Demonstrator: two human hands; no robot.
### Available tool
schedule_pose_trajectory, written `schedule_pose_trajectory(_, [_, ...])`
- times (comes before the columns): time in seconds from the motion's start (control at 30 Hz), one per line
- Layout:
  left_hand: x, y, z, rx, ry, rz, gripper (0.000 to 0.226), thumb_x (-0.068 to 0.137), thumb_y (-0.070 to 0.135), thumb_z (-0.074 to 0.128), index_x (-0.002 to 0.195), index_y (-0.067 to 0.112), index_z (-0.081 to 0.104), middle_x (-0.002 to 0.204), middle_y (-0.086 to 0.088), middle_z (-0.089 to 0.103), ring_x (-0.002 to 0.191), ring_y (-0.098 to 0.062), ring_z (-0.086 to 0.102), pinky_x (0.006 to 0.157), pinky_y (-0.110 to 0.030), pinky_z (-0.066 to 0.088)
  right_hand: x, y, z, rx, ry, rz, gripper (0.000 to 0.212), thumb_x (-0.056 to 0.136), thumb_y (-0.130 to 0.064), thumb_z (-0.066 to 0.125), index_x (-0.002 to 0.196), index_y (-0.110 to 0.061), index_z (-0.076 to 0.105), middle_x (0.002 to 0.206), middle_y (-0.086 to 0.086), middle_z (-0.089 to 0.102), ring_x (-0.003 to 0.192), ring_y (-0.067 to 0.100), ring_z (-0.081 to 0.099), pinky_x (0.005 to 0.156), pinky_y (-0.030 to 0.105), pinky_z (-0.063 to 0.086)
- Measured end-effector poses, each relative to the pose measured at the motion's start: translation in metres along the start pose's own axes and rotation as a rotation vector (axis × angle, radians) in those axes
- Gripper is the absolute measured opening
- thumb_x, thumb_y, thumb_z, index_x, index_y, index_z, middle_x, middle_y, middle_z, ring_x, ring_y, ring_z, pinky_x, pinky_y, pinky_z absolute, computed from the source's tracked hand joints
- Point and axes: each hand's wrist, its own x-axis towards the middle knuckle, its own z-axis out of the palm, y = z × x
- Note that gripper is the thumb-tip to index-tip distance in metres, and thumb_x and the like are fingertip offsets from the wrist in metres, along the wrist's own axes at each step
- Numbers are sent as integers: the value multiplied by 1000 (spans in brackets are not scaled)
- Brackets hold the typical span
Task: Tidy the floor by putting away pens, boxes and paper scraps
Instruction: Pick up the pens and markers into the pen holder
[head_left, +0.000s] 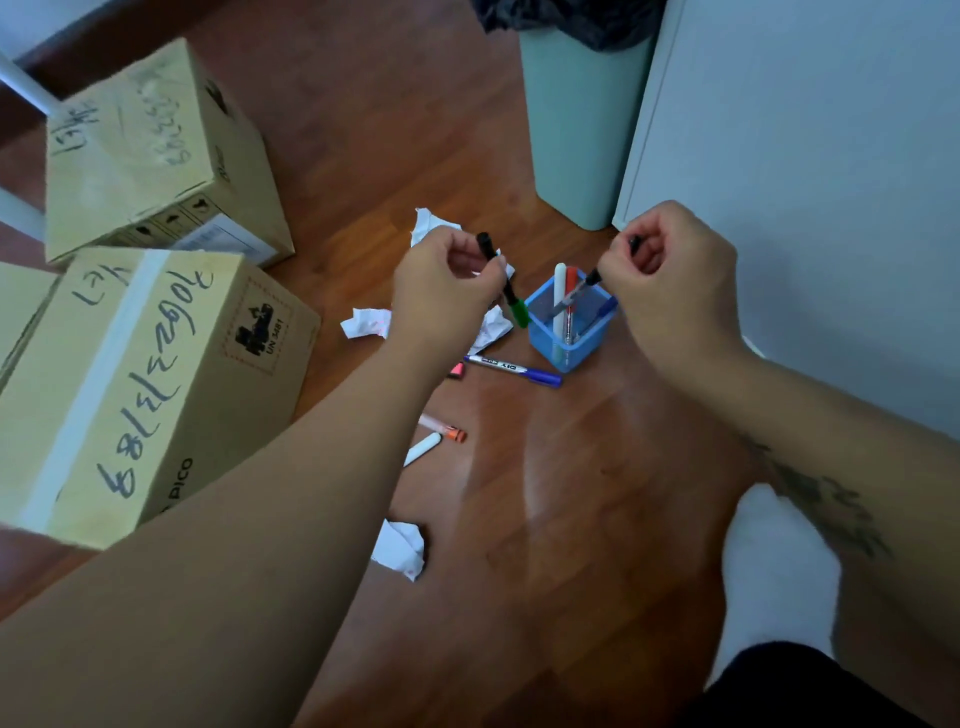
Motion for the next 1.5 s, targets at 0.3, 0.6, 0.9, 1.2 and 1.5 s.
schedule_pose_trajectory(0.3, [17, 17, 27, 76, -32, 127, 11, 84, 16, 71, 90, 10, 65, 75, 5, 63, 63, -2, 54, 56, -10, 44, 5, 21, 6, -91, -81, 41, 12, 87, -16, 58, 81, -6, 63, 68, 8, 59, 60, 18, 50, 55, 27, 40])
schedule_pose_trajectory(0.6, [20, 10, 41, 261, -169, 197, 22, 84, 20, 72, 101, 8, 63, 87, 0, 64, 75, -9, 56, 65, -13, 44, 12, 34, 12, -187, -124, 66, 23, 91, -26, 56, 103, -8, 65, 82, 3, 56, 69, 14, 48, 58, 21, 35])
schedule_pose_trajectory(0.9, [16, -35, 1, 420, -178, 155, 15, 84, 19, 71, 94, 11, 64, 87, 0, 66, 78, -13, 59, 69, -23, 46, 3, 9, 46, -190, -205, -104, 10, 90, -17, 57, 84, -10, 61, 70, -6, 44, 68, 13, 45, 61, 35, 42])
schedule_pose_trajectory(1.2, [-19, -108, -46, 562, -240, -114, 15, 83, 17, 69, 97, 11, 67, 91, -4, 64, 83, -22, 60, 73, -34, 49, -31, 15, 121, -467, -725, -64, 23, 92, -16, 54, 114, -9, 57, 119, 12, 52, 105, 30, 56, 81, 37, 44])
schedule_pose_trajectory(1.5, [-45, -148, -49, 735, -437, -301, 17, 87, 17, 65, 102, 11, 65, 105, -10, 63, 95, -28, 61, 78, -33, 50, -55, 50, 141, -1021, -912, -150, 33, 92, -2, 48, 123, -11, 52, 134, 10, 38, 117, 27, 51, 89, 33, 47])
